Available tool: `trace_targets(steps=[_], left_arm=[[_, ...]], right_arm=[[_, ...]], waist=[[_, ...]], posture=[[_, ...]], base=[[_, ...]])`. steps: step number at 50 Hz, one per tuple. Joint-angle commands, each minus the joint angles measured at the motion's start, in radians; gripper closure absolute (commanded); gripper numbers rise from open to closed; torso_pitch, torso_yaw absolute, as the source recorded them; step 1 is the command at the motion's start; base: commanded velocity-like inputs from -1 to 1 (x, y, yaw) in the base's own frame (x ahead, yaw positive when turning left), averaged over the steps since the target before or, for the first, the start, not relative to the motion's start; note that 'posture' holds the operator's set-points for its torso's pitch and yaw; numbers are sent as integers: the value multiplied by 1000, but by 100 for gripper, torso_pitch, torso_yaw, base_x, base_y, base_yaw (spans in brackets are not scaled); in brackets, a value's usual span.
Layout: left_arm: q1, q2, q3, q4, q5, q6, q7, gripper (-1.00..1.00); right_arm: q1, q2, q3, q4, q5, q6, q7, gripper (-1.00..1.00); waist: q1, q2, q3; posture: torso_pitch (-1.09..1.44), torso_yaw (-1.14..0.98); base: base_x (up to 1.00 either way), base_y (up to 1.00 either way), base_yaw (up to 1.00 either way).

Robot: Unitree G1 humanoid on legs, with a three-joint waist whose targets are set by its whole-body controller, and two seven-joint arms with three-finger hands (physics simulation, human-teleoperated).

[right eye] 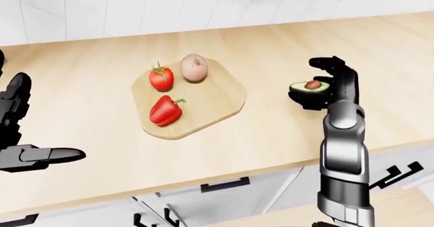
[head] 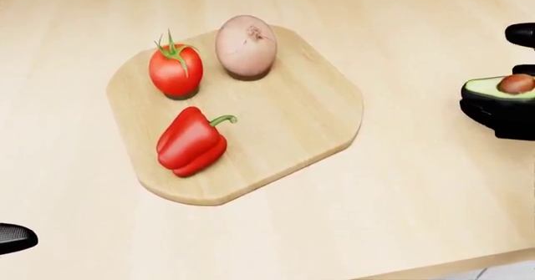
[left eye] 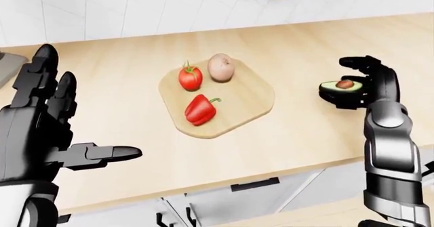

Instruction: Place the avocado, onion, tomato and bell pepper on the cutting board.

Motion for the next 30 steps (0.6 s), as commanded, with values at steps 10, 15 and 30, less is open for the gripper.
trace_targets(steps=[10,15,30], left_arm=[[11,39,30,-20,-46,-46,41,-100],[11,46,31,-20,-59,-45,53,-100],[10,49,27,-20,-52,-41,51,-100]], right_arm=[[-33,-7,6,-52,-11,-18,13,15],[-43,-5,12,-75,-22,-2,28,37],[-183,22,83,-113,-66,84,69,100]], waist=[[0,0,-18],[-1,1,-17],[-2,10,-15]], posture=[[0,0],[0,0],[0,0]], base=[[0,0,0],[0,0,0],[0,0,0]])
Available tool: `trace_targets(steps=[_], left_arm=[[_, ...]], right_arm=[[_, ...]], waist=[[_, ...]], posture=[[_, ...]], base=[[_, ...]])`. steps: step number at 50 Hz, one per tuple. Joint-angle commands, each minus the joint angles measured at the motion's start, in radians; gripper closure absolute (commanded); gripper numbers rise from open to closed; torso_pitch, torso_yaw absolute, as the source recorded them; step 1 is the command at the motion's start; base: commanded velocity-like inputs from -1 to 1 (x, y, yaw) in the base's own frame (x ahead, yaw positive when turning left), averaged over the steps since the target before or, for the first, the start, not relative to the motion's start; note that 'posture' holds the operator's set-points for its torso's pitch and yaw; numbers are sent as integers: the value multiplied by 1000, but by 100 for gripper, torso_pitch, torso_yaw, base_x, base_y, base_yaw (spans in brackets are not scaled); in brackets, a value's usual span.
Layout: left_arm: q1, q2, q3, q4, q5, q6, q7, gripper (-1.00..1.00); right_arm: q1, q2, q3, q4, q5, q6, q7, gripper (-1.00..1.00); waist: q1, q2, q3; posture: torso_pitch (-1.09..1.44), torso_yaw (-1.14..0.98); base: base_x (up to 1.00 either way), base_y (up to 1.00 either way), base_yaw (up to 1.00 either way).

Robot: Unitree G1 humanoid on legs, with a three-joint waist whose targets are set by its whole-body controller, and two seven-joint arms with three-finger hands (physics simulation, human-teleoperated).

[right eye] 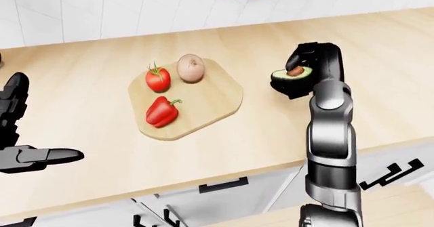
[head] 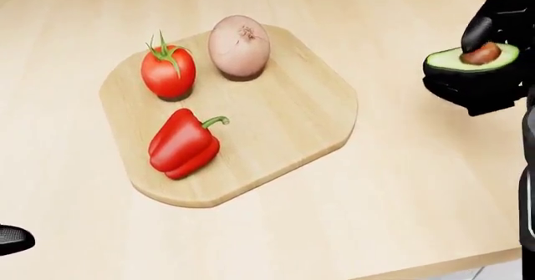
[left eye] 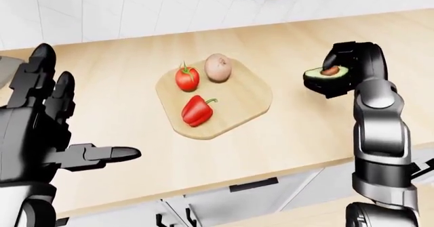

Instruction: Place the avocado, onion, tomato and bell pepper on the cutting board.

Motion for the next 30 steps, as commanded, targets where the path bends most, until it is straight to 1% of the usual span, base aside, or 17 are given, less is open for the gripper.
trace_targets(steps=[1,3,4,5,6,8,10,13,19,23,27,30], left_arm=[[-12,10,18,-18,16,-28,-3,-100],[-15,8,12,-18,24,-26,-6,-100],[-17,5,11,-18,26,-26,-8,-100],[-17,5,10,-18,28,-24,-10,-100],[-18,5,10,-18,29,-24,-11,-100],[-20,7,10,-18,30,-21,-11,-100],[-26,4,2,-18,37,-17,-11,-100],[-28,0,-3,-18,47,-17,-16,-100],[-43,-1,0,-18,49,-3,-20,-100],[-40,13,9,-18,26,-4,-9,-100],[-33,23,7,-18,9,-9,6,-100],[-25,29,17,-18,-5,-13,11,-100]], right_arm=[[-47,-6,2,-56,-16,-10,8,100],[-68,15,25,-82,-25,10,24,100],[-72,22,28,-86,-29,13,28,100],[-86,36,48,-98,-39,22,36,100],[-88,43,51,-104,-46,24,43,100],[-99,72,76,-147,-59,50,67,100],[-118,108,82,-165,-53,71,77,100],[-140,145,119,-173,-68,84,81,100],[-165,204,155,-188,-88,92,96,100],[-170,233,163,-213,-94,111,109,100],[-150,270,188,-248,-94,127,117,100],[-141,286,201,-263,-102,134,121,100]], waist=[[1,-2,-21],[1,-2,-21],[1,-1,-21],[1,-1,-20],[1,0,-20],[0,1,-21],[0,2,-20],[-1,5,-20],[-1,9,-20],[-1,11,-19],[0,13,-18],[-1,15,-19]], posture=[[0,0],[0,0],[0,0],[0,0],[0,0],[0,0],[0,0],[0,0],[0,0],[0,0],[0,0],[0,0]], base=[[0,0,0],[0,0,0],[0,0,0],[0,0,0],[0,0,0],[0,0,0],[0,0,0],[0,0,0],[0,0,0],[0,0,0],[0,0,0],[0,0,0]])
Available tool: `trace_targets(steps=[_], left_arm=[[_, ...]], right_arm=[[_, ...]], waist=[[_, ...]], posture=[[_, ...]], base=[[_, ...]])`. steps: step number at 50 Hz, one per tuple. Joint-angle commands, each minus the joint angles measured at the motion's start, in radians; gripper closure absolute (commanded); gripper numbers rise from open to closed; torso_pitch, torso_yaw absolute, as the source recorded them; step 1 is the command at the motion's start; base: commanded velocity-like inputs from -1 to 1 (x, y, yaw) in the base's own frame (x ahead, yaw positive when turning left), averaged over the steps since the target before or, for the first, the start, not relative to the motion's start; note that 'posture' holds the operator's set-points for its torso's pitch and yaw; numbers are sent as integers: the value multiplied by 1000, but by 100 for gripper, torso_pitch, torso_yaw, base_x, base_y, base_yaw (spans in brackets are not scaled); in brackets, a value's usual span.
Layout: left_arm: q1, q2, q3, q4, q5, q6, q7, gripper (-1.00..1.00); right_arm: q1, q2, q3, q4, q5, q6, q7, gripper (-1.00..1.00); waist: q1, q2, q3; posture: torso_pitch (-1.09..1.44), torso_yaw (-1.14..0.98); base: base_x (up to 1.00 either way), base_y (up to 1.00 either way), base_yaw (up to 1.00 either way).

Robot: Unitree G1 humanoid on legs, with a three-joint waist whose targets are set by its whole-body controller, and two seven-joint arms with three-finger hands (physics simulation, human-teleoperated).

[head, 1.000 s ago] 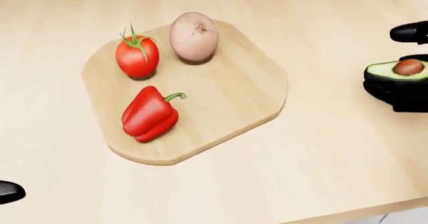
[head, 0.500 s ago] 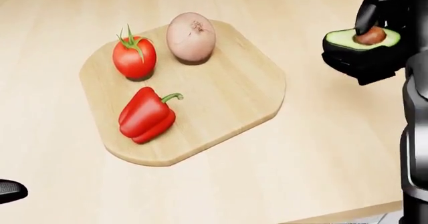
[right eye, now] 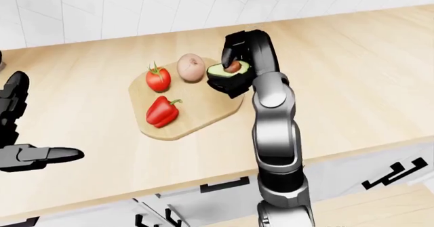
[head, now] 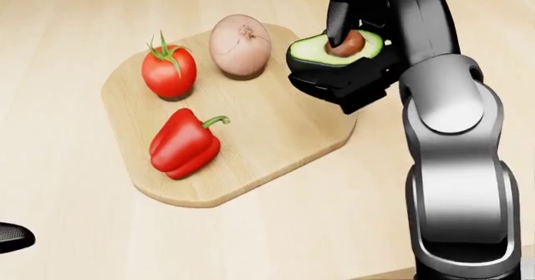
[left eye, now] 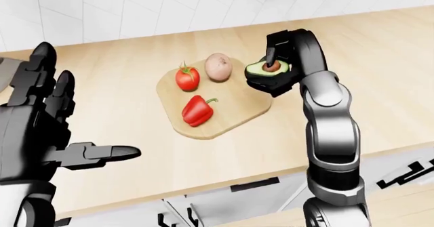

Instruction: Place the avocado, onion, tomato and bell pepper on the cutting board.

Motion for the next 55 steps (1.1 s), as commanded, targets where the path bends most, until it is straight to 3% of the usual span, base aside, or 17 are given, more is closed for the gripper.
trace_targets(steps=[1,9,21,25,36,47,55], left_arm=[[-9,16,20,-19,-5,-34,11,-100],[-2,16,10,-19,-4,-41,19,-100],[-11,13,9,-19,11,-34,6,-100],[-14,0,-6,-19,36,-34,-5,-100],[-41,-25,-21,-19,93,-16,-44,-100],[-37,-27,-22,-19,107,-20,-53,-100],[-33,-24,-15,-19,104,-22,-53,-100]], right_arm=[[-33,1,-5,-33,-10,-27,-6,100],[-10,37,17,-46,-13,-27,1,100],[37,78,43,-114,0,17,14,62],[48,72,46,-173,-6,67,43,38],[68,93,58,-180,-11,68,40,16],[74,138,74,-41,12,-58,-24,18],[105,117,75,-152,-7,19,25,14]], waist=[[0,4,-22],[0,7,-22],[-1,9,-24],[0,8,-24],[-2,7,-26],[-4,12,-28],[0,7,-27]], posture=[[0,0],[0,0],[0,0],[0,0],[0,0],[0,0],[0,0]], base=[[0,0,0],[0,0,0],[0,0,0],[0,0,0],[0,0,0],[0,0,0],[0,0,0]])
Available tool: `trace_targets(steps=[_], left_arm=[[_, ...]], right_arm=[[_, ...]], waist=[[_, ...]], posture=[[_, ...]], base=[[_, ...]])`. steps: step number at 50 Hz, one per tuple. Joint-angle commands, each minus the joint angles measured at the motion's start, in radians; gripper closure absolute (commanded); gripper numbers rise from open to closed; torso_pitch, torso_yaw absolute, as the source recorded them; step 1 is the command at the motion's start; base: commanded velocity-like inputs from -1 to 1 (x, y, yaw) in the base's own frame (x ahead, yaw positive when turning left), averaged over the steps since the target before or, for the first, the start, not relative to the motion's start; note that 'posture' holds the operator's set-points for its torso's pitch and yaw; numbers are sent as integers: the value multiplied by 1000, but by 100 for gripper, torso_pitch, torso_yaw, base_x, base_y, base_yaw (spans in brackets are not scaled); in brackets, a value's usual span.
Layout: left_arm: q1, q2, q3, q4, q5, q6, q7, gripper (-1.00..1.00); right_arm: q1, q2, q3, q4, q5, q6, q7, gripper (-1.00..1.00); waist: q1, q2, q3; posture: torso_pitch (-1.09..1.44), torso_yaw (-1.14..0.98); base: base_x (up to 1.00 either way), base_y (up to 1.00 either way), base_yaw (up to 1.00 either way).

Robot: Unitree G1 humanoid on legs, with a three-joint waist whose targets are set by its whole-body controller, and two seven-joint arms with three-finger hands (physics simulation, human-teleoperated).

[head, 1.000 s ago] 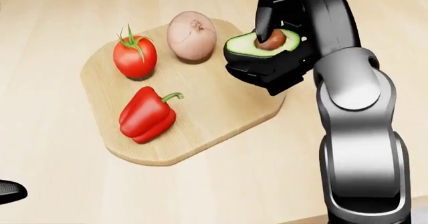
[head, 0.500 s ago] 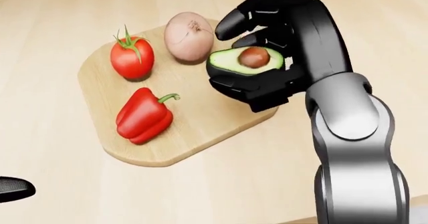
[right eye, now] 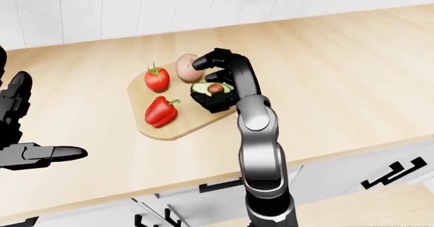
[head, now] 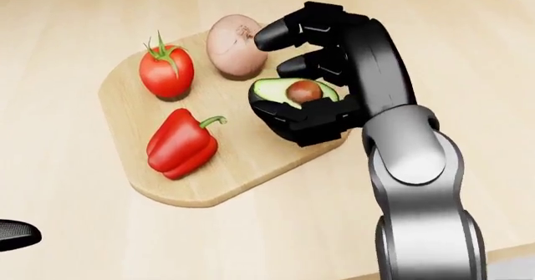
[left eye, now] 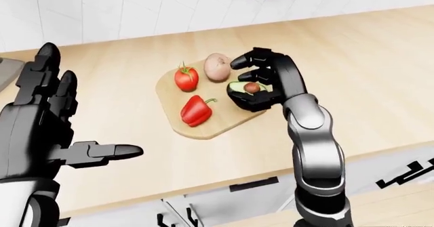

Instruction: Place the avocado, onion, tomato and bell pepper on the cutting board.

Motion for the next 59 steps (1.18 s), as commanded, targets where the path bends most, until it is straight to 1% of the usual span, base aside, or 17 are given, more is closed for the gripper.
trace_targets(steps=[1,5,8,10,12,15,17,19,24,28,35,37,39,47,50,54,59], left_arm=[[-9,14,17,-21,1,-33,5,-100],[-9,13,16,-21,6,-34,4,-100],[-2,9,18,-21,10,-41,0,-100],[2,12,26,-21,4,-41,-2,-100],[4,15,28,-21,-2,-42,2,-100],[7,18,31,-21,-9,-43,7,-100],[7,21,31,-21,-12,-42,10,-100],[3,23,33,-21,-16,-37,13,-100],[-3,29,34,-21,-21,-28,19,-100],[-28,41,34,-21,-27,-3,22,-100],[-64,60,31,-21,-37,31,28,-100],[-78,71,44,-21,-54,48,30,-100],[-80,78,42,-21,-57,51,34,-100],[-152,108,58,-21,-55,122,15,-100],[-163,119,67,-21,-63,134,15,-100],[-193,135,83,-21,-63,165,3,-100],[-225,140,95,-21,-38,194,-27,-100]], right_arm=[[-33,1,-2,-31,-6,-27,-3,12],[-39,6,-2,7,-4,-54,-17,7],[-36,9,2,14,-7,-61,-19,-5],[-33,12,2,20,-7,-66,-20,-19],[-30,12,1,25,-7,-73,-21,-40],[-27,14,3,28,-8,-75,-21,-49],[-29,13,2,29,-9,-74,-19,-73],[-31,12,0,33,-8,-73,-19,-84],[-39,5,-3,16,-13,-55,-9,-100],[-55,-13,-13,-28,-23,-15,11,-100],[-71,-64,-47,-112,-30,56,40,-100],[-81,-79,-59,-132,-31,77,48,-100],[-83,-92,-66,-142,-30,84,50,-100],[-86,-187,-140,-258,-24,179,83,-100],[-75,-219,-156,-297,-17,202,93,-100],[-48,-248,-182,-331,-5,207,99,-100],[-35,-296,-238,-348,24,211,102,-100]], waist=[[1,4,-21],[-1,5,-22],[-1,6,-23],[-1,6,-23],[-1,7,-23],[-1,7,-23],[0,7,-23],[0,7,-23],[0,7,-23],[1,6,-23],[2,4,-19],[1,3,-19],[1,3,-18],[2,0,-13],[2,-2,-11],[1,-4,-10],[0,-6,-8]], posture=[[0,0],[0,0],[0,0],[0,0],[0,0],[0,0],[0,0],[0,0],[0,0],[0,0],[0,0],[0,0],[0,0],[0,0],[0,0],[0,0],[0,0]], base=[[0,0,0],[0,0,0],[0,0,0],[0,0,0],[0,0,0],[0,0,0],[0,0,0],[0,0,0],[0,0,0],[0,0,0],[0,0,0],[0,0,0],[0,0,0],[0,0,0],[0,0,0],[0,0,0],[0,0,0]])
